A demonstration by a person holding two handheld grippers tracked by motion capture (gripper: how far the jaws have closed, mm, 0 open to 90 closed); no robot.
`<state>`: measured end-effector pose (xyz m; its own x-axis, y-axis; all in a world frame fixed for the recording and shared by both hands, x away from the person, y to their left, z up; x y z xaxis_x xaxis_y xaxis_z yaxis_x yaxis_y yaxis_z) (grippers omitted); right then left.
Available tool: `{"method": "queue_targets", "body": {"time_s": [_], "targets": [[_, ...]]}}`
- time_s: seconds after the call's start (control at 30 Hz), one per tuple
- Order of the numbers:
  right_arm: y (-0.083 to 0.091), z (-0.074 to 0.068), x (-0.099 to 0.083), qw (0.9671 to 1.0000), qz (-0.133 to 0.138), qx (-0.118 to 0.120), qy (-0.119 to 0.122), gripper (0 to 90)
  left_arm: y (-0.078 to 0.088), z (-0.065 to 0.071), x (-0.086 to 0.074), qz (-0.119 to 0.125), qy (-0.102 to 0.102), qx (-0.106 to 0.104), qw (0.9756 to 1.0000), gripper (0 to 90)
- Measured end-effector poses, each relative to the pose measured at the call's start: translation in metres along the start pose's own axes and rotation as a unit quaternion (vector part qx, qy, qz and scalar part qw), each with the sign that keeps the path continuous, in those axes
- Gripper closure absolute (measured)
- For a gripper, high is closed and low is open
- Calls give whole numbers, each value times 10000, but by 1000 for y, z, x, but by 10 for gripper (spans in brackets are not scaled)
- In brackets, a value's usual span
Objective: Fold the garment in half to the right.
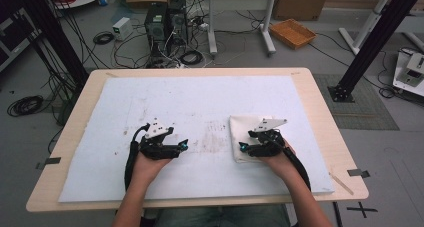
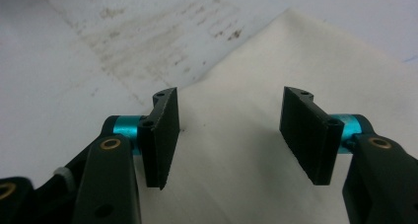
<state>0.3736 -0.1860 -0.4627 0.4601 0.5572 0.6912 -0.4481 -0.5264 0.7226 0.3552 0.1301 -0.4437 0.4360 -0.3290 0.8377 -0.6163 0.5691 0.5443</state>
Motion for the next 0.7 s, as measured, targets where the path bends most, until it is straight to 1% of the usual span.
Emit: {"method": "queue_targets", "body": {"time_s": [0.03,0.13,0.2,0.27,0.33,0.37,0.4,0.43,0.47,0.5,0.53,0.6,0.7], "targets": [[-3,-3,-2,10000,-63,-9,63,434,0,0,-1,-5,6,-5,10000,281],[-5,-11,-2,9998,13,-121,161,461,-1,0,-2,-3,28,-16,10000,281],[-5,-12,-2,9998,26,-137,157,461,-2,0,-3,-1,23,-30,10000,281],[-5,-12,-2,9999,33,-91,133,459,-1,0,-3,6,21,-31,10000,281],[-3,-14,-2,9999,19,30,150,426,-1,0,-3,16,14,-34,10000,281],[-2,-15,-2,9997,12,88,219,409,-1,0,-3,25,21,-49,10000,281],[0,-16,0,9995,52,119,290,391,-1,0,-3,30,46,-46,10000,281],[4,-17,2,9993,145,199,291,382,-1,-1,-3,28,43,-49,10000,281],[8,-15,4,9989,265,257,289,381,0,-1,-3,33,46,-57,10000,281],[14,-13,6,9987,392,211,260,379,0,-1,-3,36,36,-56,10000,281],[20,-8,9,9985,503,102,214,373,0,-1,-3,46,54,-55,10000,281],[33,6,12,9977,669,-74,35,350,2,-2,-3,71,61,-69,9999,279],[51,25,14,9954,892,-287,-209,334,3,-4,-3,104,98,-90,9999,274]]}}
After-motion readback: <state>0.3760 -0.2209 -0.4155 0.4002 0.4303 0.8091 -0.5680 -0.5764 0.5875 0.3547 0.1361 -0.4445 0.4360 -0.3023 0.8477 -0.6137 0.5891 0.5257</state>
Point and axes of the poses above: each handheld gripper's, and its own axes: y roughly backward along the jaws, x roughly out of its top, z roughly to its right, the point moved 4 cm from there along -y, roughly forward along the jaws, and after that the axes turned 4 degrees about -z, right-handed, at the moved point
